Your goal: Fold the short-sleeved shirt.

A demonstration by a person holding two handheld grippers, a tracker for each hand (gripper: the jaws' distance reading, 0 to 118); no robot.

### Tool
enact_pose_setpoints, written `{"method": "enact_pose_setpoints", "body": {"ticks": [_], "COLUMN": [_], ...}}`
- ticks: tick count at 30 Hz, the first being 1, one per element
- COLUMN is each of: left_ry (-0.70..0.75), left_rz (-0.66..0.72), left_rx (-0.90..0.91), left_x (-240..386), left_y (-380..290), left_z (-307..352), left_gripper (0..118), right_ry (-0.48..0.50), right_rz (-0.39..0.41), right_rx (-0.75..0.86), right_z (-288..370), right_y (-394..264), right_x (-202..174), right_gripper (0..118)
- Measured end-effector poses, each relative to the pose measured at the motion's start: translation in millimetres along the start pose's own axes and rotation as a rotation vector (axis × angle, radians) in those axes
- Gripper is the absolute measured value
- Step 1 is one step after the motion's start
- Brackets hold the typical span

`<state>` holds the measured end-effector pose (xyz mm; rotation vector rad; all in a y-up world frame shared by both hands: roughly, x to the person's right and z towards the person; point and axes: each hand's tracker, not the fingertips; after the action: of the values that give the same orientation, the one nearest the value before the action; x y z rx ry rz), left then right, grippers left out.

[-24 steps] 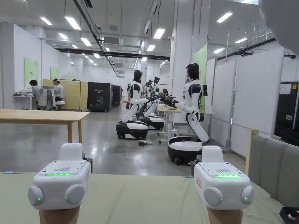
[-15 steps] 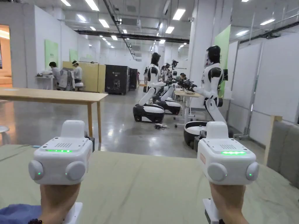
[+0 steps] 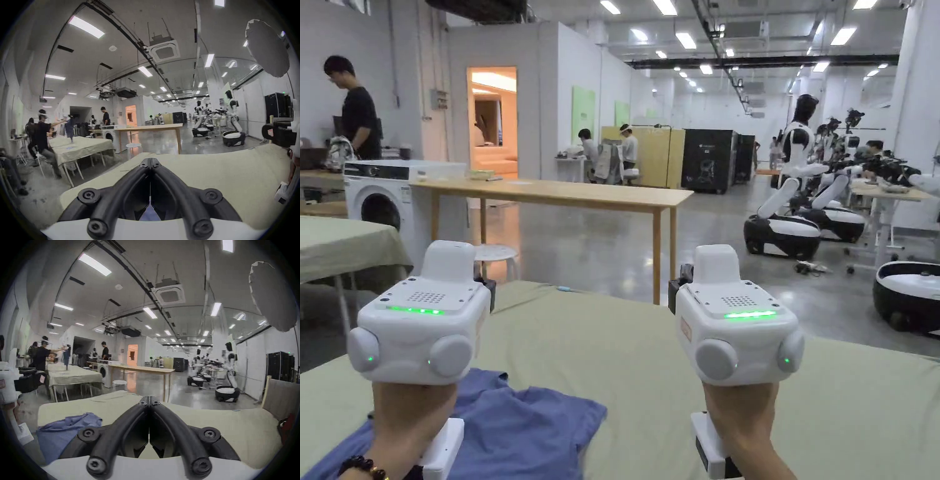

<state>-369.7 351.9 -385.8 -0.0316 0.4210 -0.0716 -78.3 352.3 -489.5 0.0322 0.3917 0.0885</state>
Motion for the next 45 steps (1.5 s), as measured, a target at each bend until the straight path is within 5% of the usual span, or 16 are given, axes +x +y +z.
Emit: {"method": "enact_pose_setpoints", "body": {"ticks": [6, 16, 23, 24, 25, 26, 27, 33, 37, 39, 41, 45], "left_ry": [-0.046, -0.331, -0.336, -0.339, -0.343, -0.345, -0.324, -0.357, -0.334, -0.393, -0.390, -0.379], "left_rz": [-0.043, -0.136, -0.219, -0.219, -0.213, -0.195, -0.098, -0.154, -0.186, -0.150, -0.183, -0.302], "left_rx": [-0.048, -0.698, -0.849, -0.848, -0.859, -0.904, -0.865, -0.950, -0.929, -0.902, -0.875, -0.878], "left_x": [-20, -16, 0, -1, -2, -2, -4, 8, 21, 15, 14, 25], "left_y": [-12, -71, -168, -179, -189, -200, -205, -242, -261, -256, -247, -244], "left_z": [-7, -112, -193, -202, -212, -222, -227, -250, -240, -241, -236, -220], "left_gripper": [0, 0, 0, 19, 75, 116, 117, 115, 103, 73, 0, 0], "right_ry": [0.028, 0.096, 0.173, 0.184, 0.190, 0.200, 0.210, 0.247, 0.263, 0.269, 0.270, 0.269], "right_rz": [-0.014, -0.041, -0.038, -0.029, -0.019, -0.011, -0.006, -0.011, -0.017, -0.019, -0.024, -0.023], "right_rx": [-0.008, -0.033, -0.066, -0.073, -0.079, -0.086, -0.092, -0.122, -0.161, -0.179, -0.181, -0.172], "right_z": [2, 26, 29, 27, 25, 22, 20, 8, 1, -1, -2, 2], "right_y": [-4, -15, -44, -49, -53, -58, -61, -83, -96, -97, -98, -94], "right_x": [-2, 8, 4, 4, 3, 2, 2, -5, -7, -7, -9, -13], "right_gripper": [0, 0, 0, 0, 0, 0, 0, 0, 0, 0, 0, 0]}}
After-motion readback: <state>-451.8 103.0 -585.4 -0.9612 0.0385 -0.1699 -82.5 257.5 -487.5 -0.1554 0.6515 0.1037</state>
